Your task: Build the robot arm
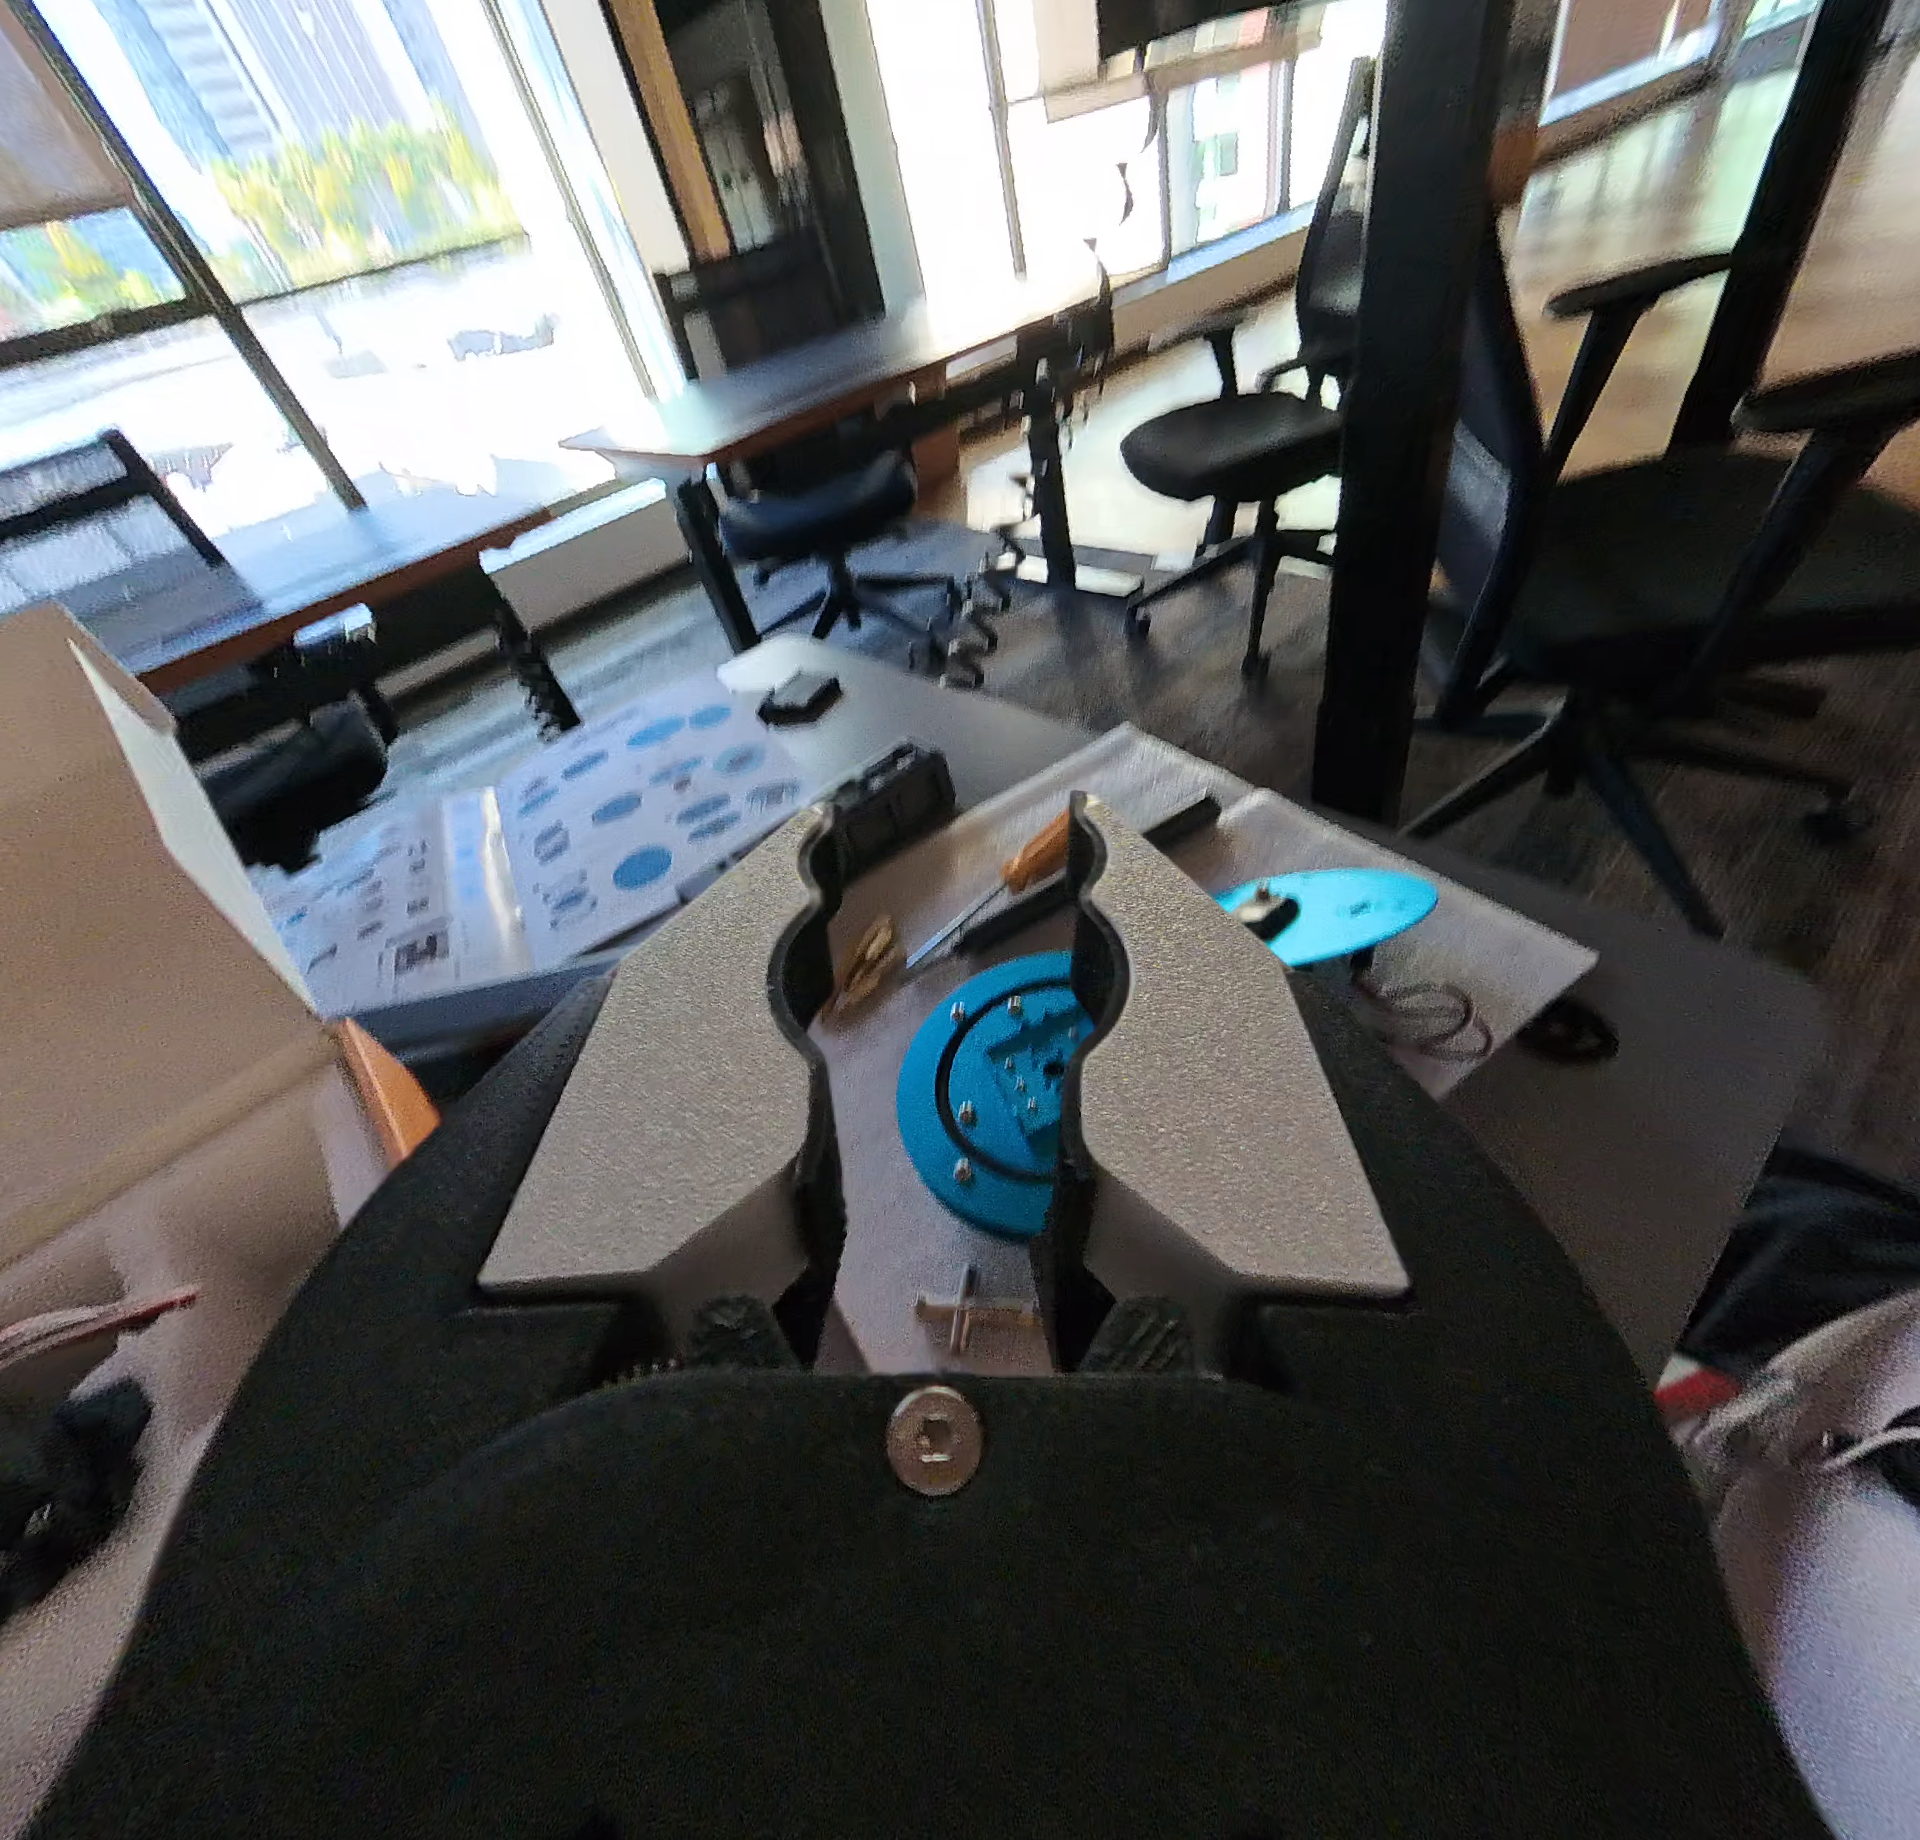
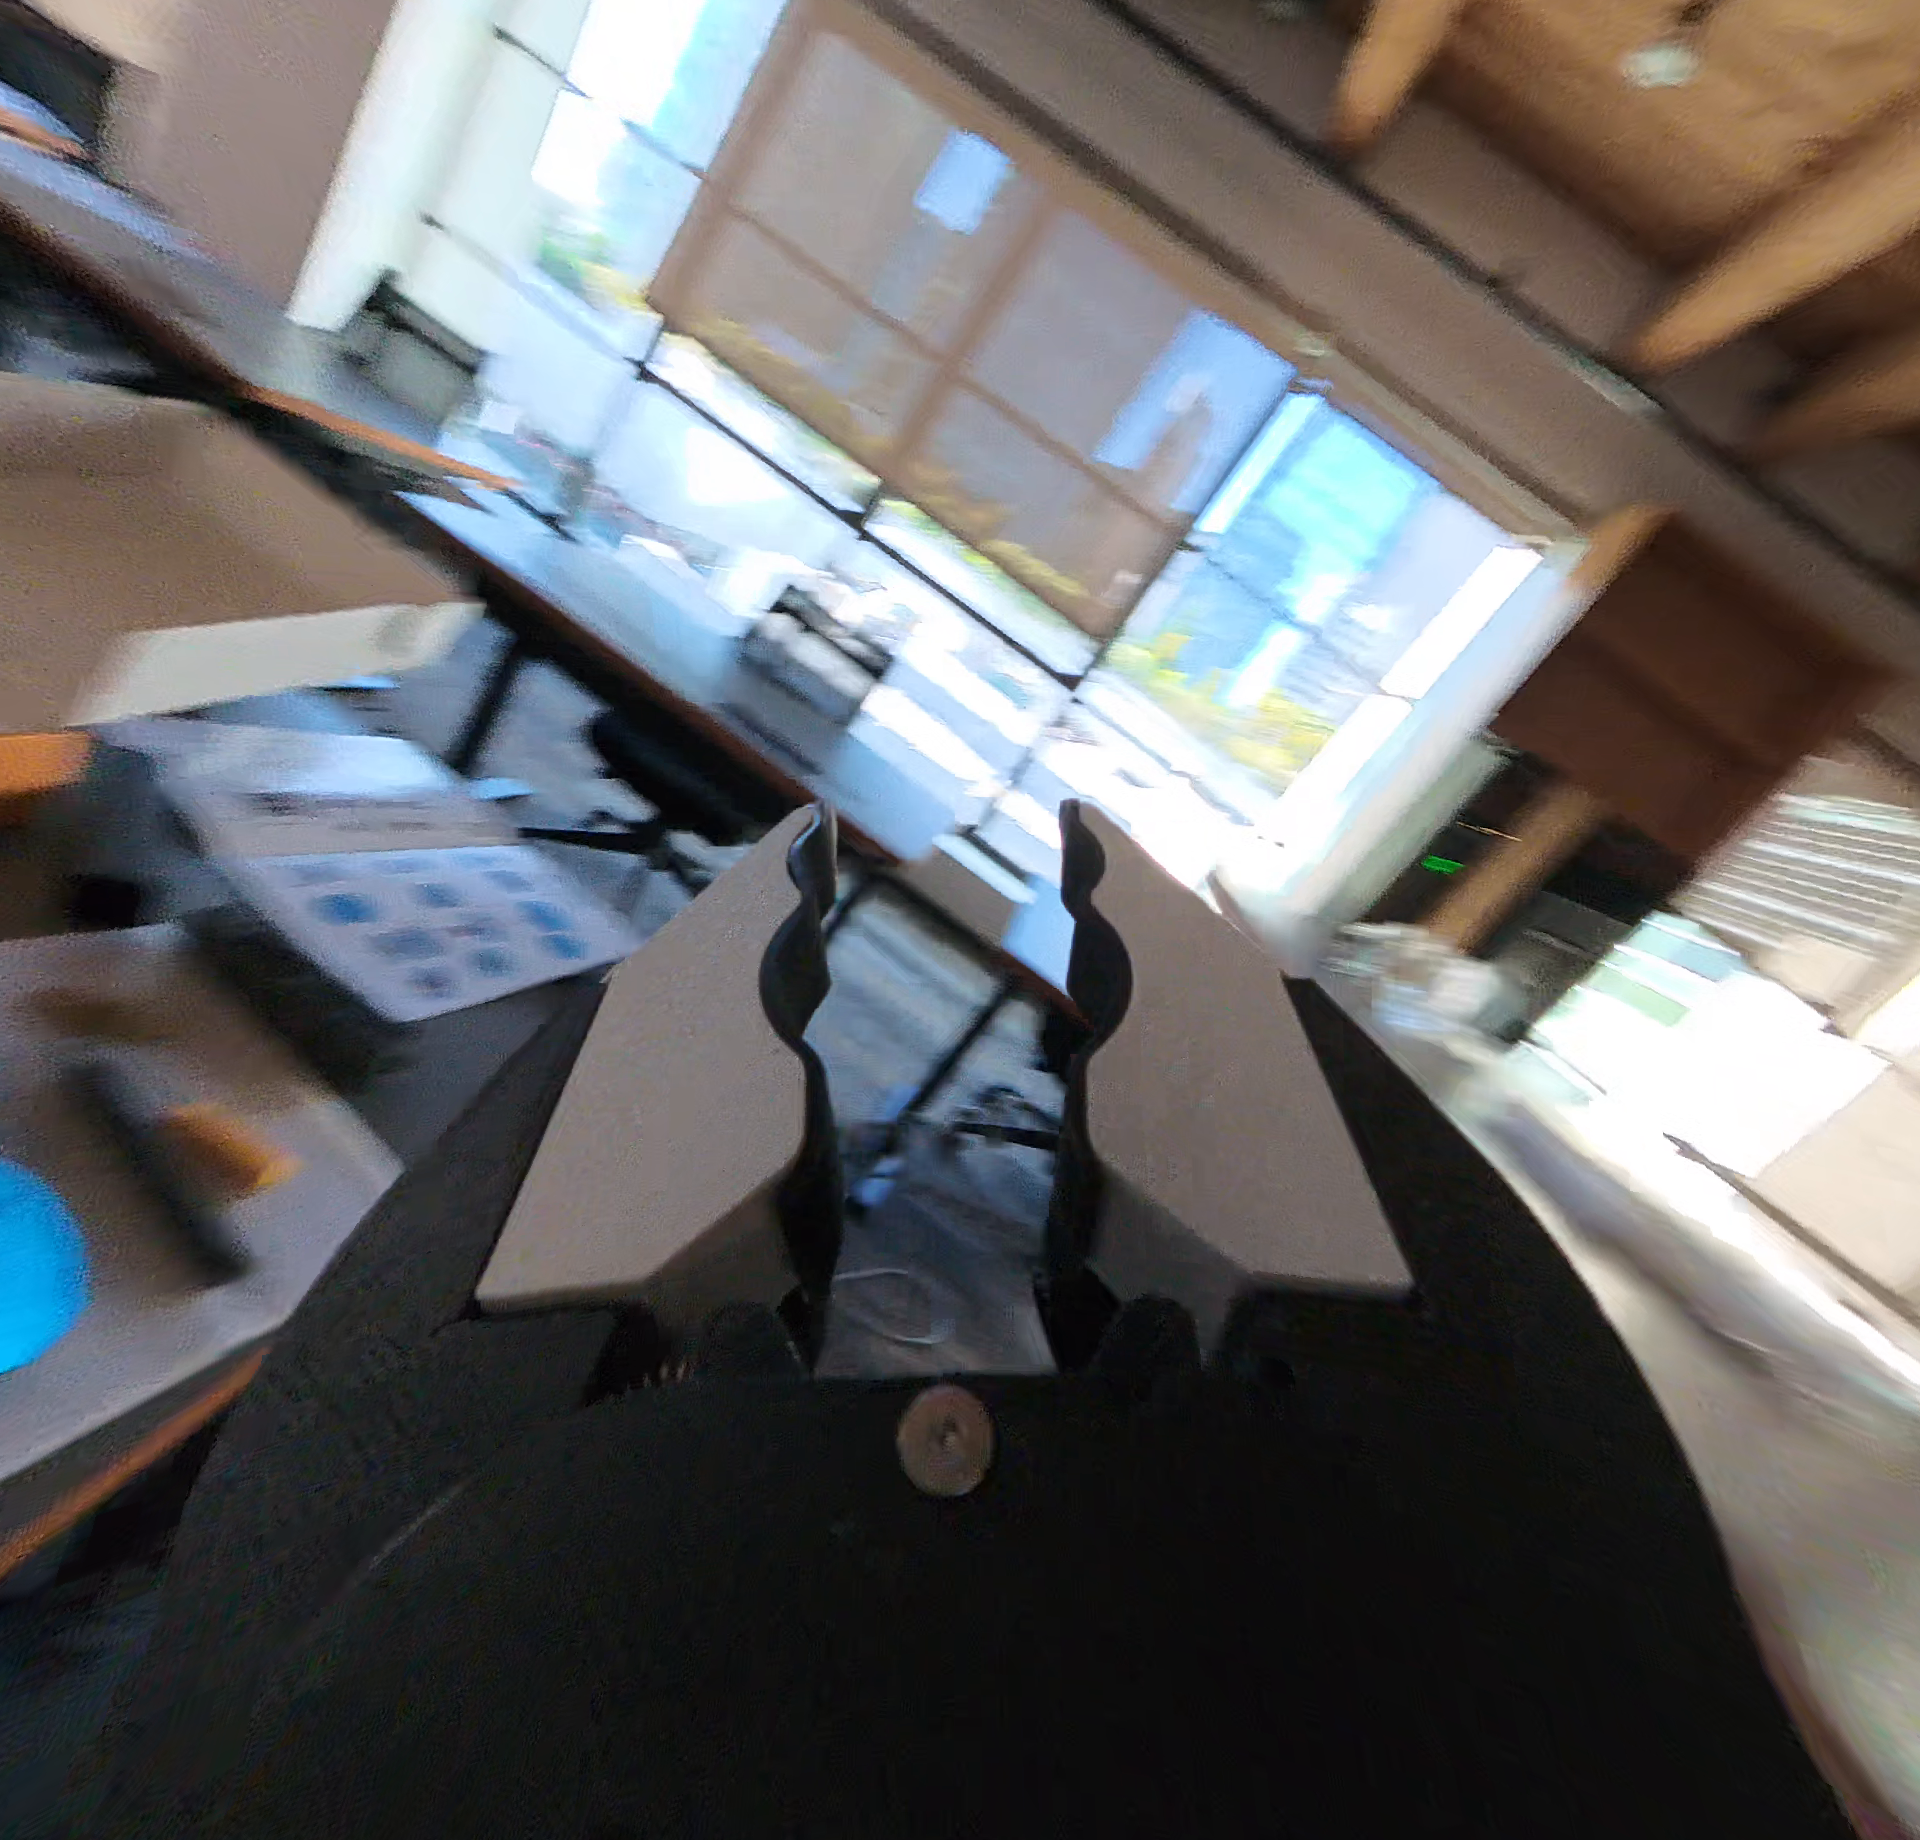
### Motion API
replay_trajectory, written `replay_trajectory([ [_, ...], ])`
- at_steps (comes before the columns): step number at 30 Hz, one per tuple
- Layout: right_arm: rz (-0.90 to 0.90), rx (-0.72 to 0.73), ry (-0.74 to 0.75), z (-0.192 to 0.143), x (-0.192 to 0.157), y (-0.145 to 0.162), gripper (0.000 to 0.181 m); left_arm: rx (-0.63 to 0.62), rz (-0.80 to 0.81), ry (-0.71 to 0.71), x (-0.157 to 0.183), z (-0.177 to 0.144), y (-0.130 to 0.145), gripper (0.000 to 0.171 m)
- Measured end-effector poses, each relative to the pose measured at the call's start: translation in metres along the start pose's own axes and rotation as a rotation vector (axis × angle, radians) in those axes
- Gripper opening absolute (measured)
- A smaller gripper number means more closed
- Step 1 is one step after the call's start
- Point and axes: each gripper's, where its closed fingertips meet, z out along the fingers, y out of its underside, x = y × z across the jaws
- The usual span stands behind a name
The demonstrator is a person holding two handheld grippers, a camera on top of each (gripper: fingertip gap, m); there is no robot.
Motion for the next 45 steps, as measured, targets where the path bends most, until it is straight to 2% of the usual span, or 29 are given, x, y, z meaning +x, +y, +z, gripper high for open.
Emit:
replay_trajectory([
  [5, 0.089, -0.106, -0.584, 0.071, -0.235, 0.067, 0.033, -0.177, 0.003, 0.0, -0.001, 0.013, 0.042, 0.043],
  [7, 0.028, -0.156, -0.802, 0.097, -0.319, 0.1, 0.019, -0.201, 0.004, 0.004, -0.001, 0.016, 0.048, 0.043],
  [8, -0.024, -0.18, -0.865, 0.114, -0.353, 0.119, 0.017, -0.209, 0.007, -0.001, -0.003, 0.016, 0.051, 0.042],
  [10, -0.19, -0.245, -0.906, 0.153, -0.402, 0.167, 0.003, -0.214, 0.005, -0.005, -0.005, 0.016, 0.055, 0.043],
  [11, -0.242, -0.258, -0.947, 0.169, -0.424, 0.187, 0.003, -0.209, -0.005, 0.007, -0.004, 0.016, 0.056, 0.045],
  [14, -0.179, -0.29, -1.112, 0.207, -0.475, 0.225, 0.006, -0.243, -0.042, 0.028, -0.003, 0.013, 0.069, 0.046],
  [17, -0.161, -0.354, -1.229, 0.233, -0.506, 0.25, 0.014, -0.279, -0.065, 0.011, -0.01, 0.006, 0.082, 0.047],
  [19, -0.181, -0.391, -1.324, 0.237, -0.524, 0.256, 0.015, -0.269, -0.103, 0.01, -0.013, 0.002, 0.083, 0.047],
  [23, -0.308, -0.462, -1.406, 0.24, -0.541, 0.262, 0.016, -0.222, -0.176, 0.032, -0.018, -0.001, 0.082, 0.046],
  [25, -0.356, -0.511, -1.41, 0.245, -0.541, 0.267, 0.014, -0.204, -0.197, 0.042, -0.02, -0.001, 0.082, 0.046],
  [28, -0.335, -0.596, -1.434, 0.248, -0.541, 0.273, 0.012, -0.207, -0.209, 0.047, -0.02, 0.002, 0.086, 0.046],
  [30, -0.311, -0.598, -1.453, 0.251, -0.542, 0.271, 0.0, -0.214, -0.209, 0.048, -0.02, 0.003, 0.088, 0.047],
  [35, -0.183, -0.527, -1.474, 0.26, -0.551, 0.248, 0.0, -0.233, -0.199, 0.031, -0.024, 0.002, 0.09, 0.046],
  [38, -0.207, -0.586, -1.418, 0.269, -0.537, 0.26, 0.0, -0.244, -0.202, 0.011, -0.027, -0.001, 0.091, 0.046],
  [42, -0.077, -0.64, -1.361, 0.266, -0.516, 0.273, 0.013, -0.251, -0.208, -0.02, -0.029, -0.01, 0.092, 0.046],
  [45, 0.012, -0.673, -1.367, 0.256, -0.514, 0.281, 0.015, -0.256, -0.234, -0.03, -0.031, -0.014, 0.096, 0.046],
])
